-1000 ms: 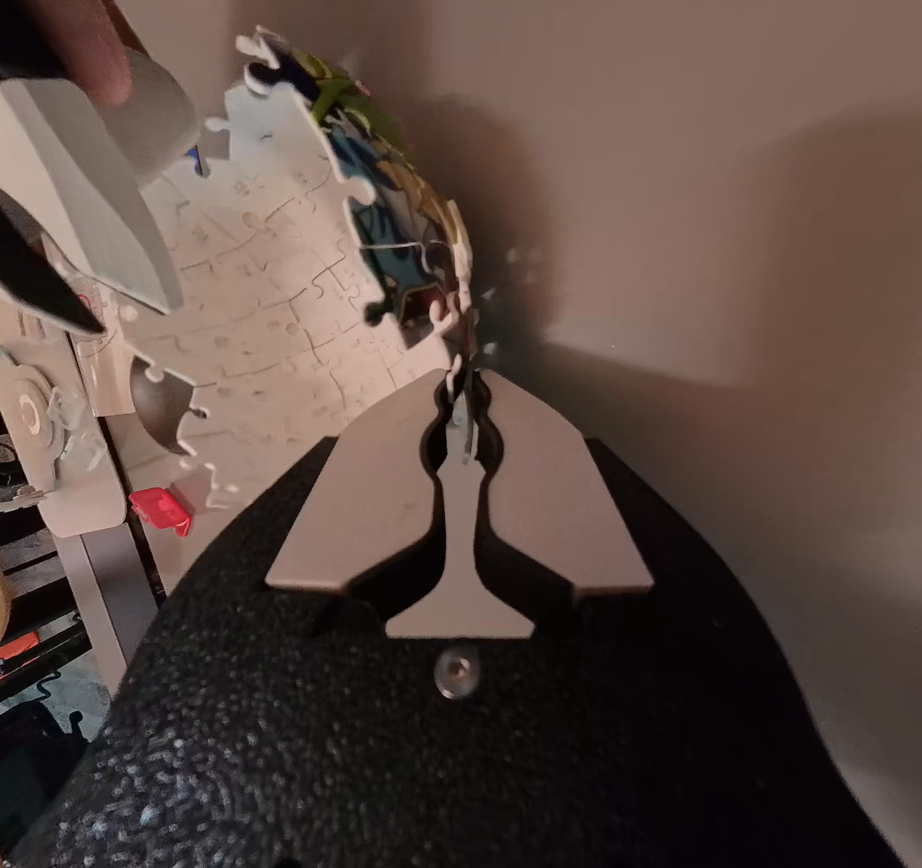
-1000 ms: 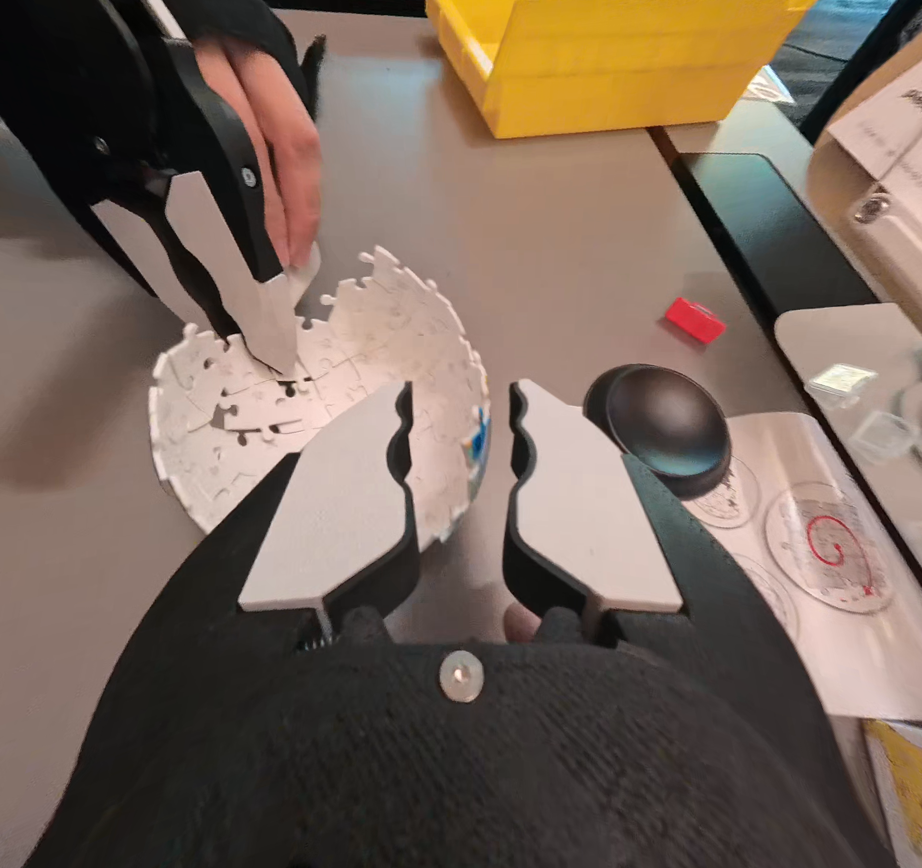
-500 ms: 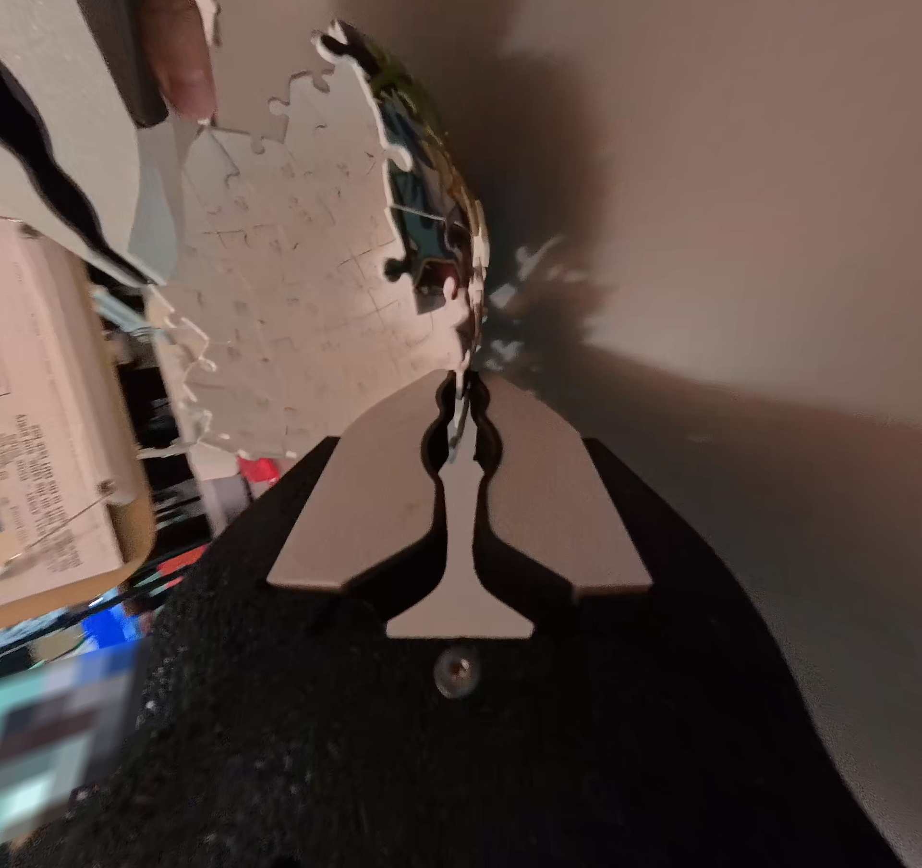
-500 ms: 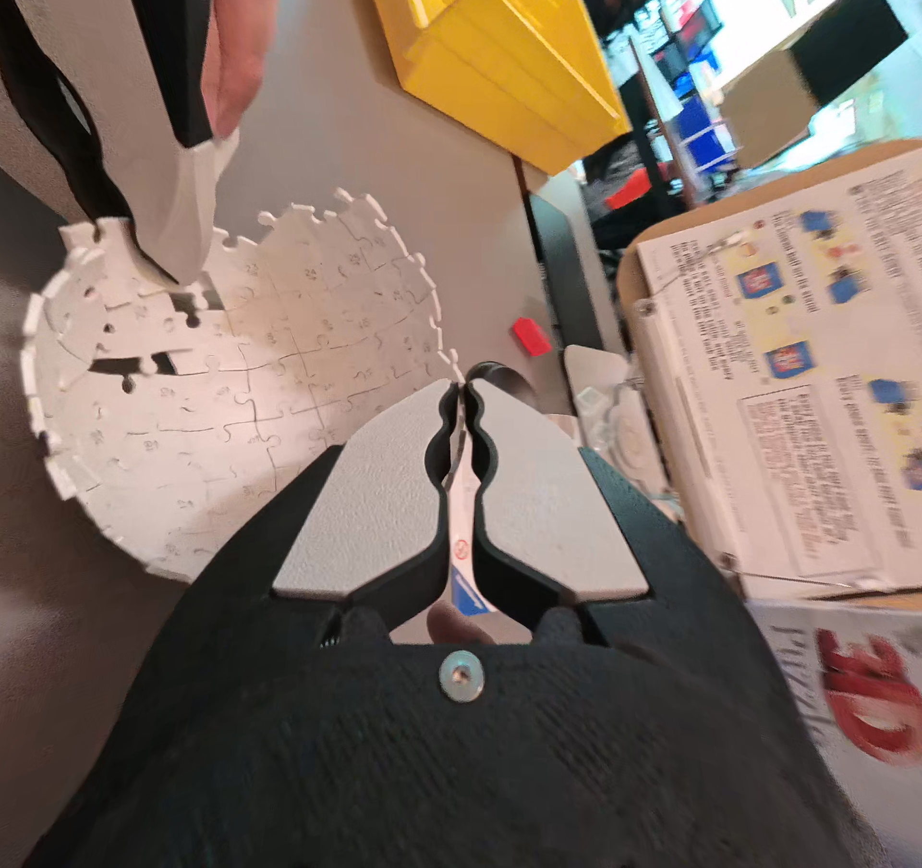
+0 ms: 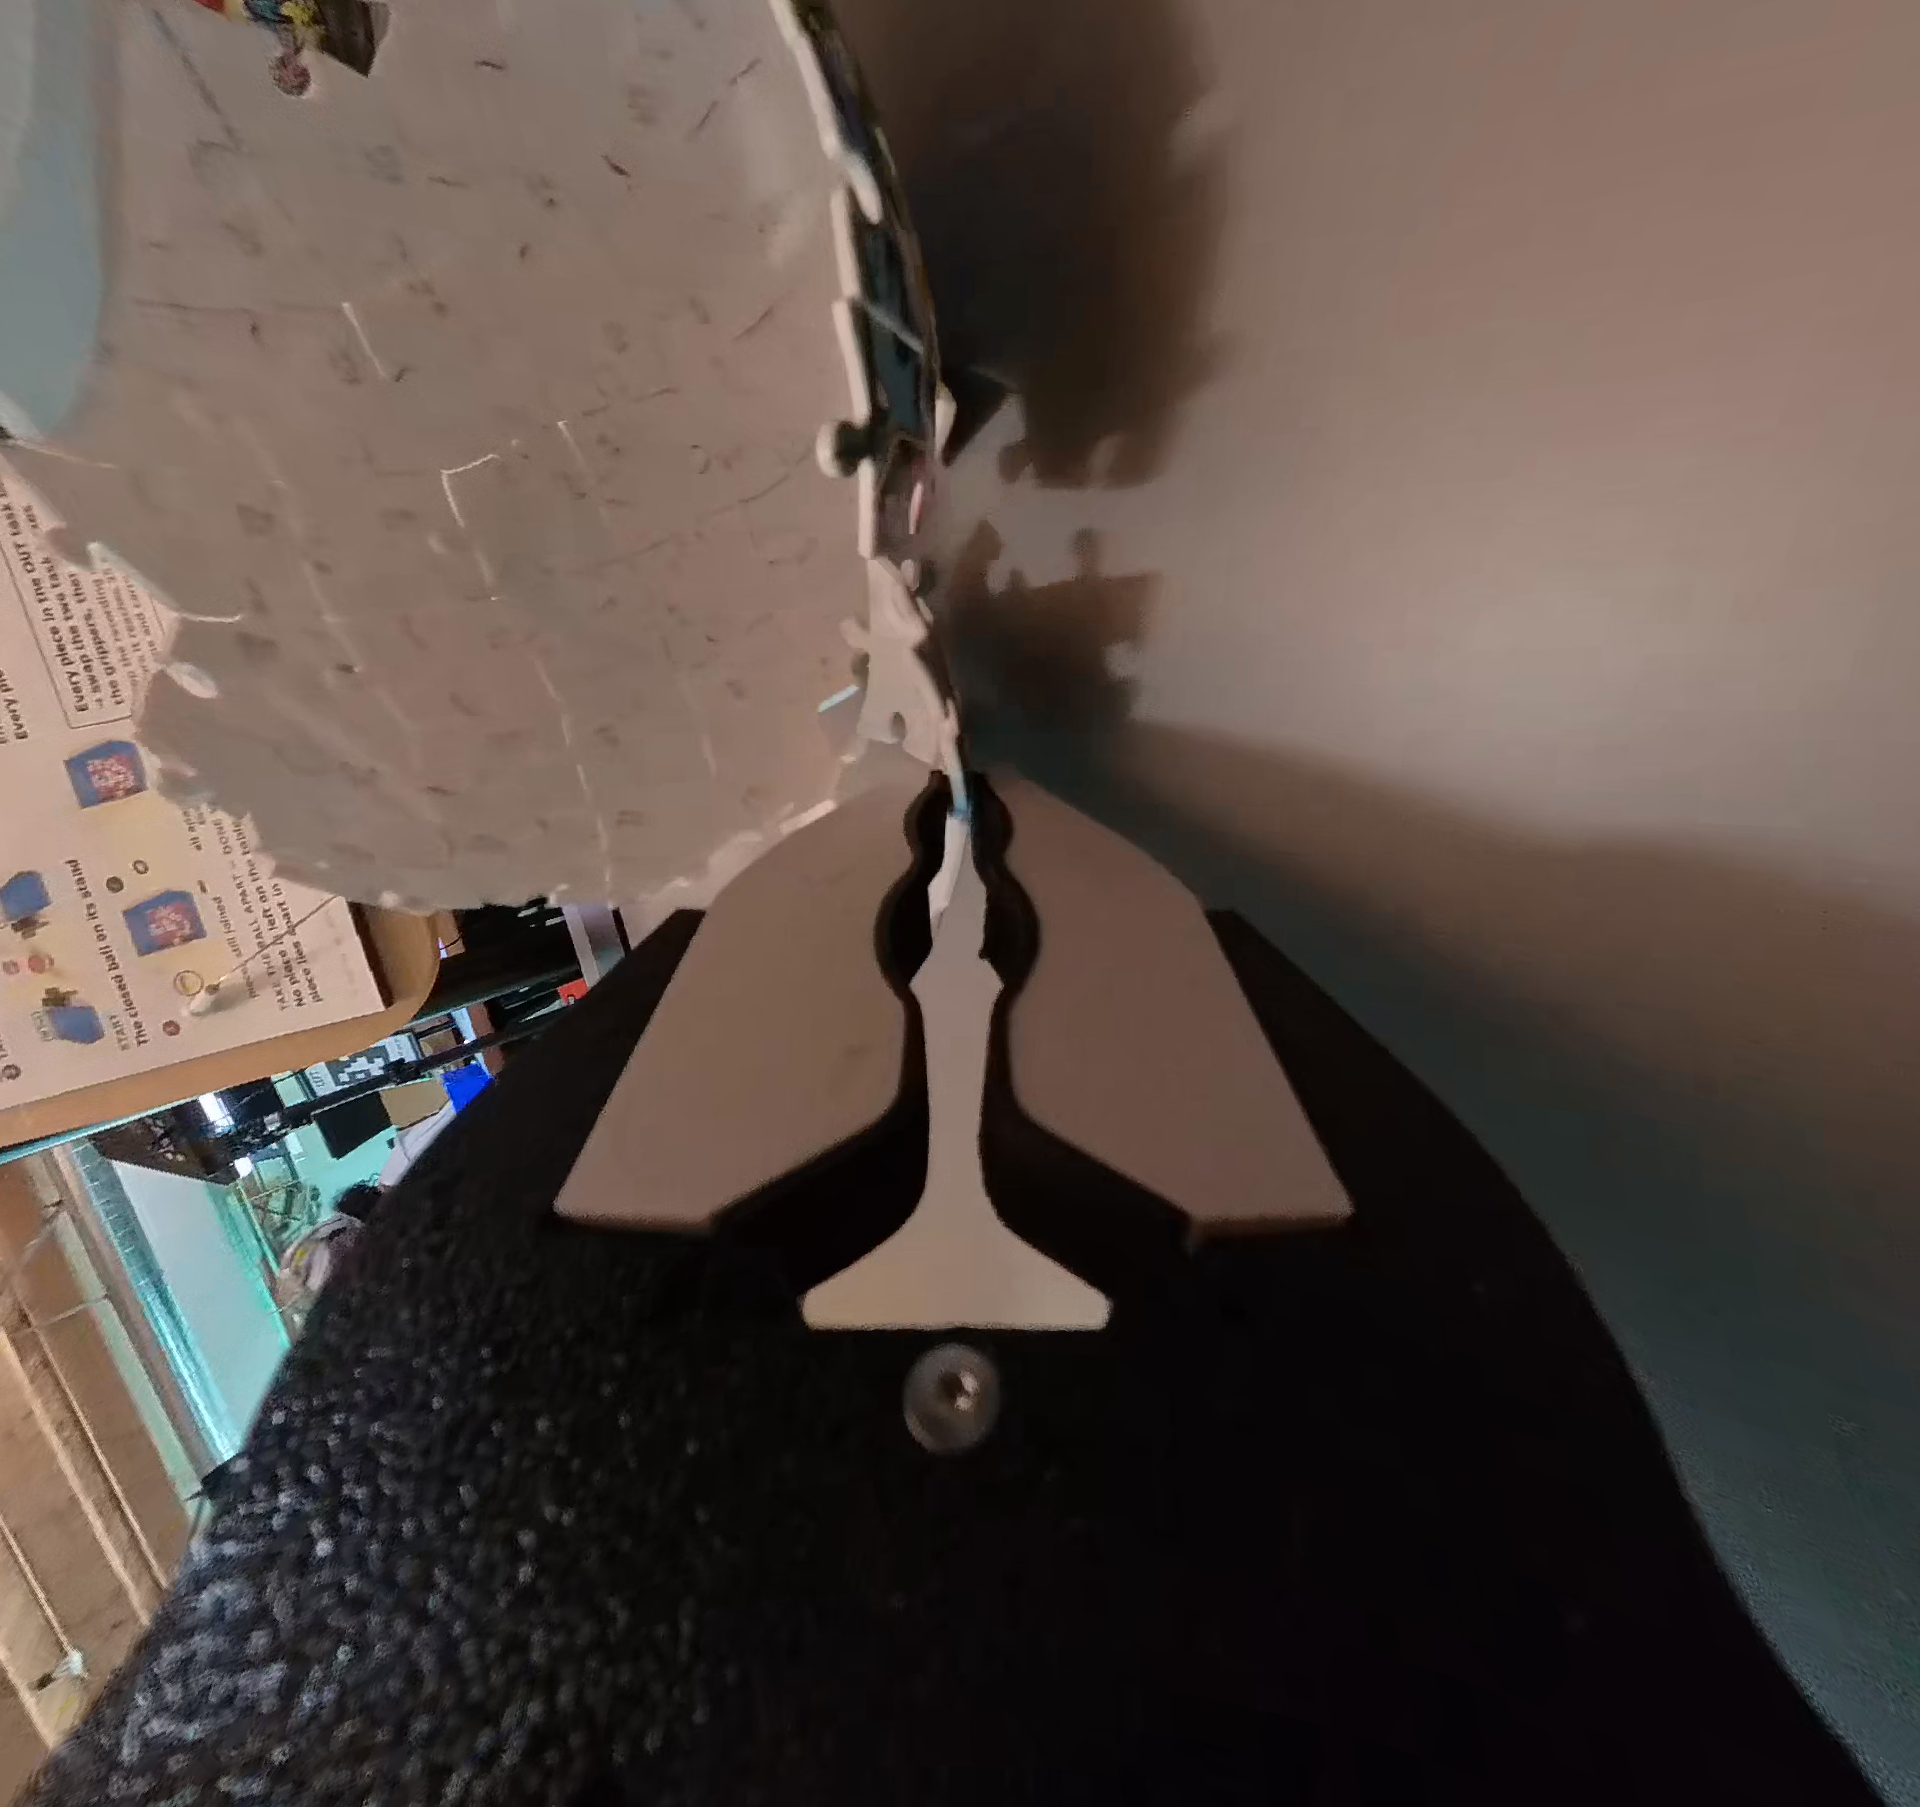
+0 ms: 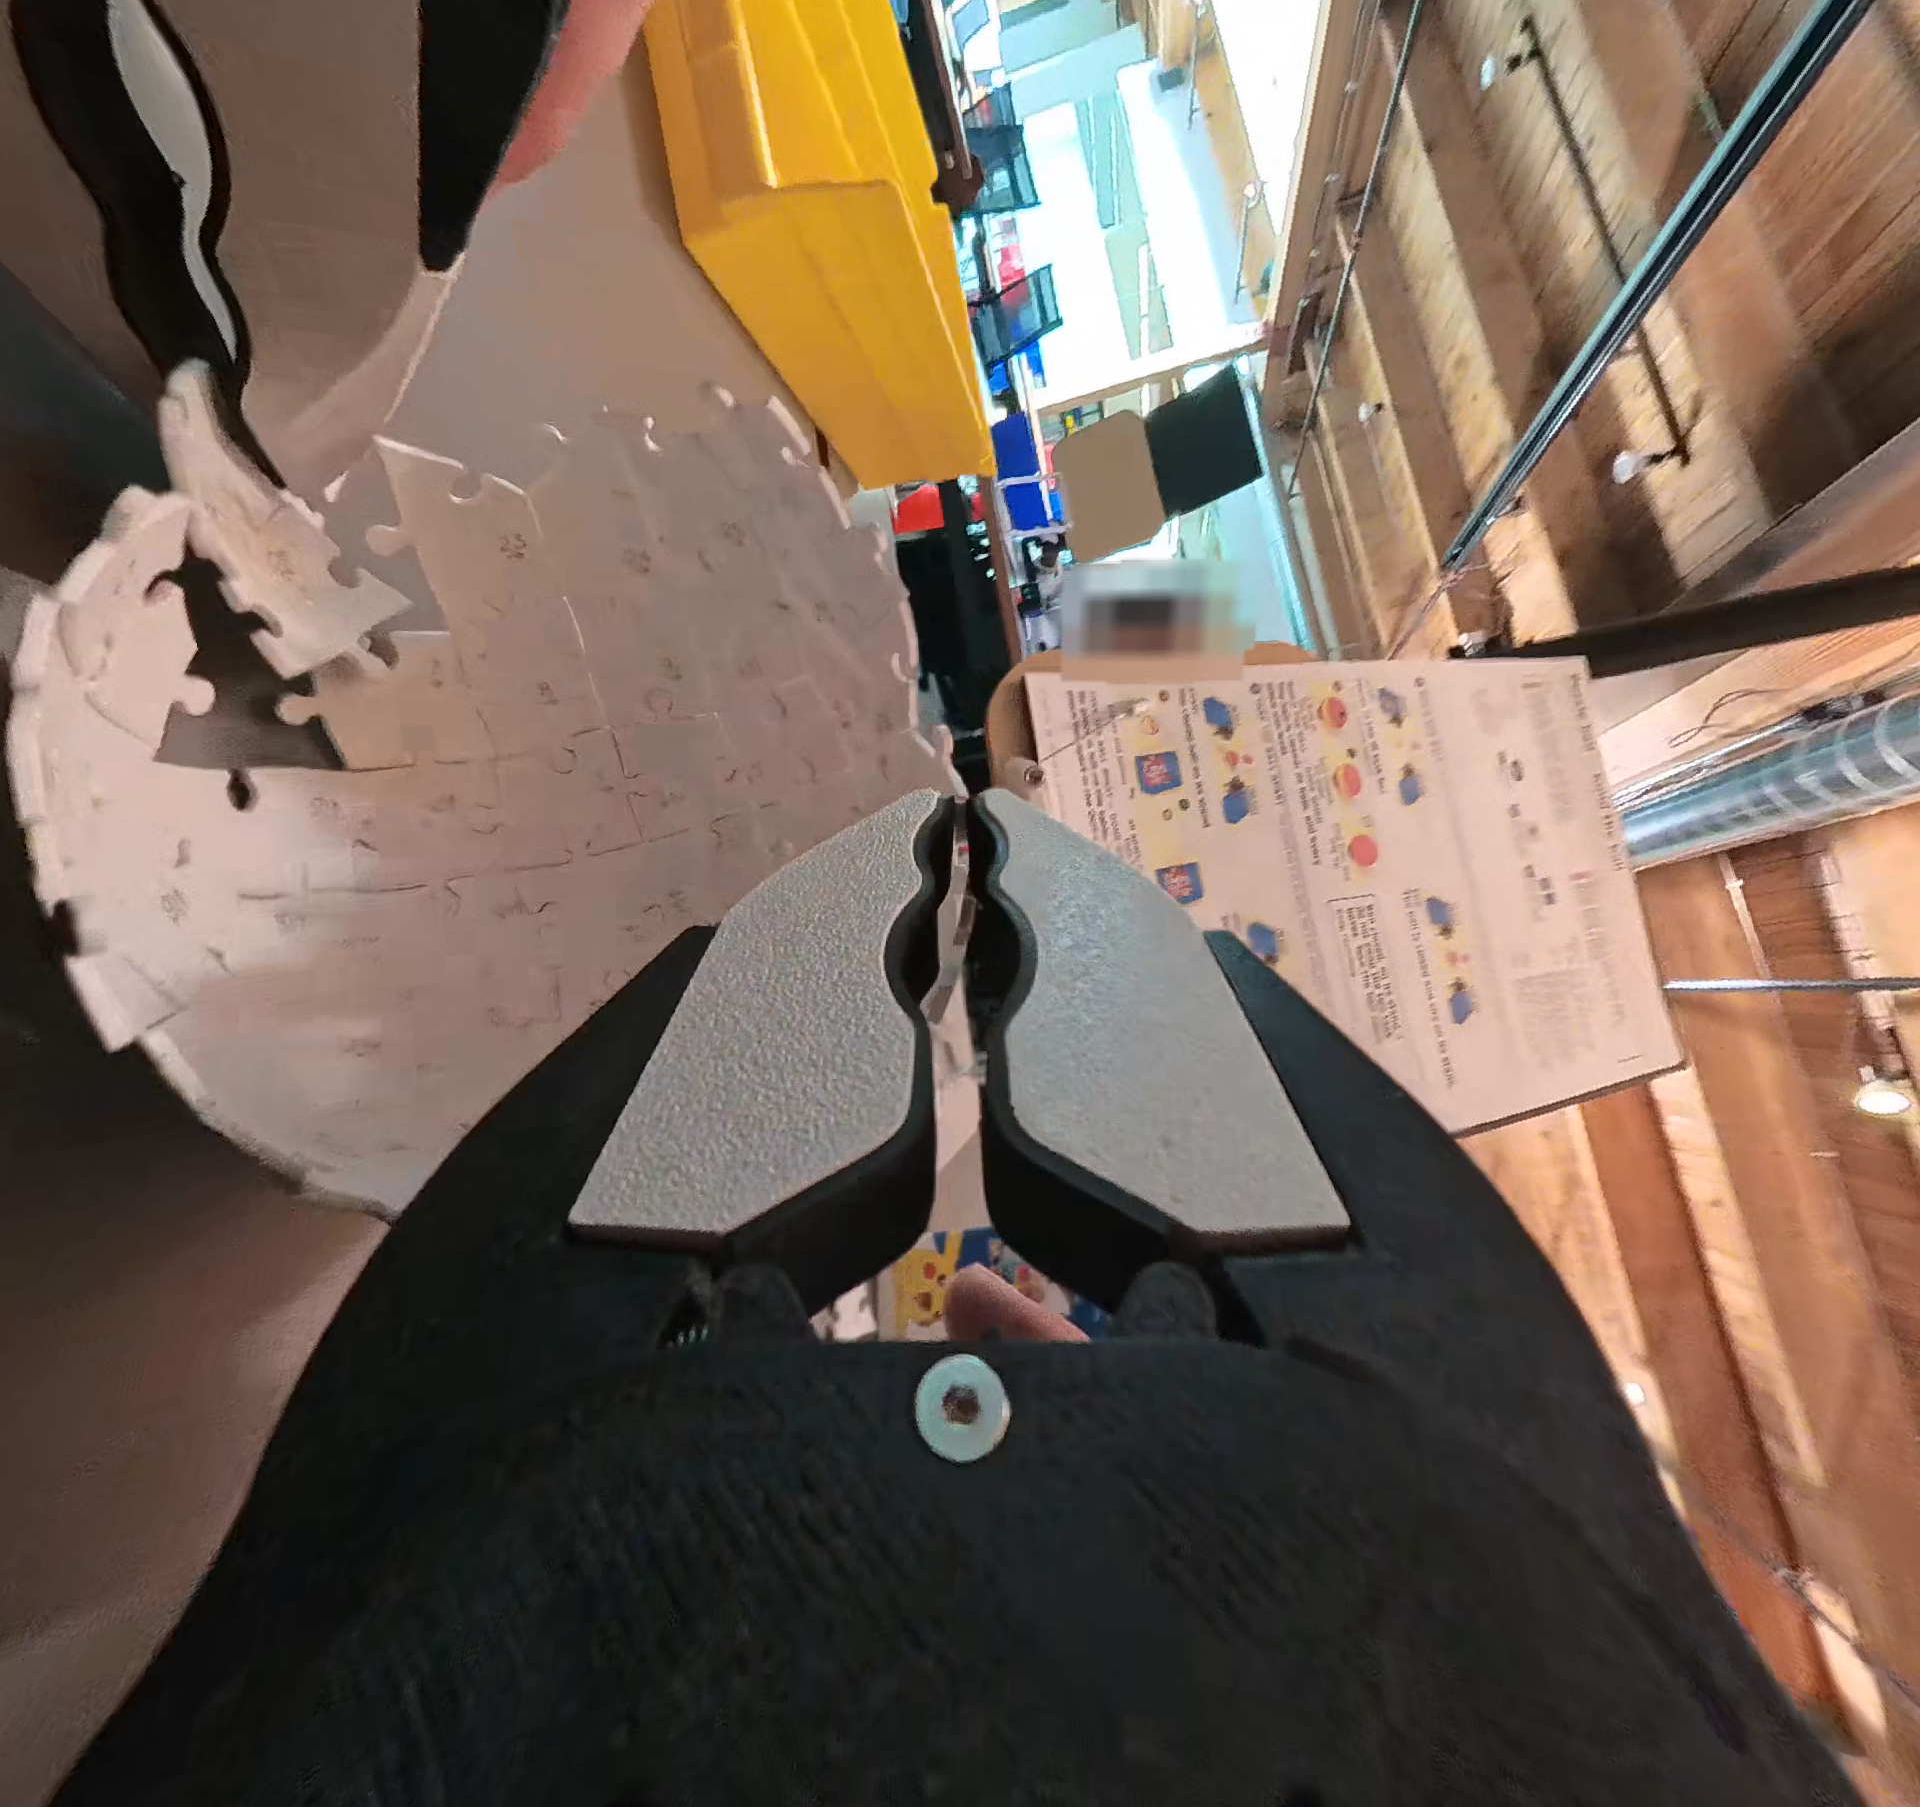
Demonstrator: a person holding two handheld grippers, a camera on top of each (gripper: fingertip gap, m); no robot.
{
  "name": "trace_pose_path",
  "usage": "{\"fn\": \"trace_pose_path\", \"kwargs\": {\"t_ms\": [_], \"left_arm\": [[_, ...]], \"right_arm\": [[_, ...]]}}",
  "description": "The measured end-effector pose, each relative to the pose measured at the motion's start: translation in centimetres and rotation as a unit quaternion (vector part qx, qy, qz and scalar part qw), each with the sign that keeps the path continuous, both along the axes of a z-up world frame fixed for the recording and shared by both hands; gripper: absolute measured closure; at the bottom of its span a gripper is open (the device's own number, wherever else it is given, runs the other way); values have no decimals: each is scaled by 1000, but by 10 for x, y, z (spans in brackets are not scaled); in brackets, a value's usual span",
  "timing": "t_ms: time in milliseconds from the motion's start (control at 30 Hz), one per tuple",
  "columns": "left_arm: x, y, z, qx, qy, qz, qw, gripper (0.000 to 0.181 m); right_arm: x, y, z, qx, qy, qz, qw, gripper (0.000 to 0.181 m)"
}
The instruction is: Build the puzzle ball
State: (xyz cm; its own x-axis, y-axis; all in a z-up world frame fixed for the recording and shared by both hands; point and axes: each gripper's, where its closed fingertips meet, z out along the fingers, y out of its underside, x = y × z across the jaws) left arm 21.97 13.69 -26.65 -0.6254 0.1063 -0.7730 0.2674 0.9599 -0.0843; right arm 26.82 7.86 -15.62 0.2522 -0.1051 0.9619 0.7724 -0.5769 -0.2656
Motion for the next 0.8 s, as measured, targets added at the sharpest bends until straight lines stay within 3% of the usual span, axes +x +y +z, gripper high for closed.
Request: {"fn": "trace_pose_path", "kwargs": {"t_ms": [33,333,533,800], "left_arm": [[-1,1,0,4,-3,-2,1000,177],[-12,-1,5,-25,-22,-11,999,178],[-19,-3,8,19,-51,-21,998,179],[-27,-2,7,11,-53,-2,999,179]], "right_arm": [[-3,1,1,-3,-11,5,1000,179],[-13,7,3,-10,-67,2,998,179],[-21,9,4,-13,-113,11,993,179],[-27,9,4,-18,-153,15,988,179]]}}
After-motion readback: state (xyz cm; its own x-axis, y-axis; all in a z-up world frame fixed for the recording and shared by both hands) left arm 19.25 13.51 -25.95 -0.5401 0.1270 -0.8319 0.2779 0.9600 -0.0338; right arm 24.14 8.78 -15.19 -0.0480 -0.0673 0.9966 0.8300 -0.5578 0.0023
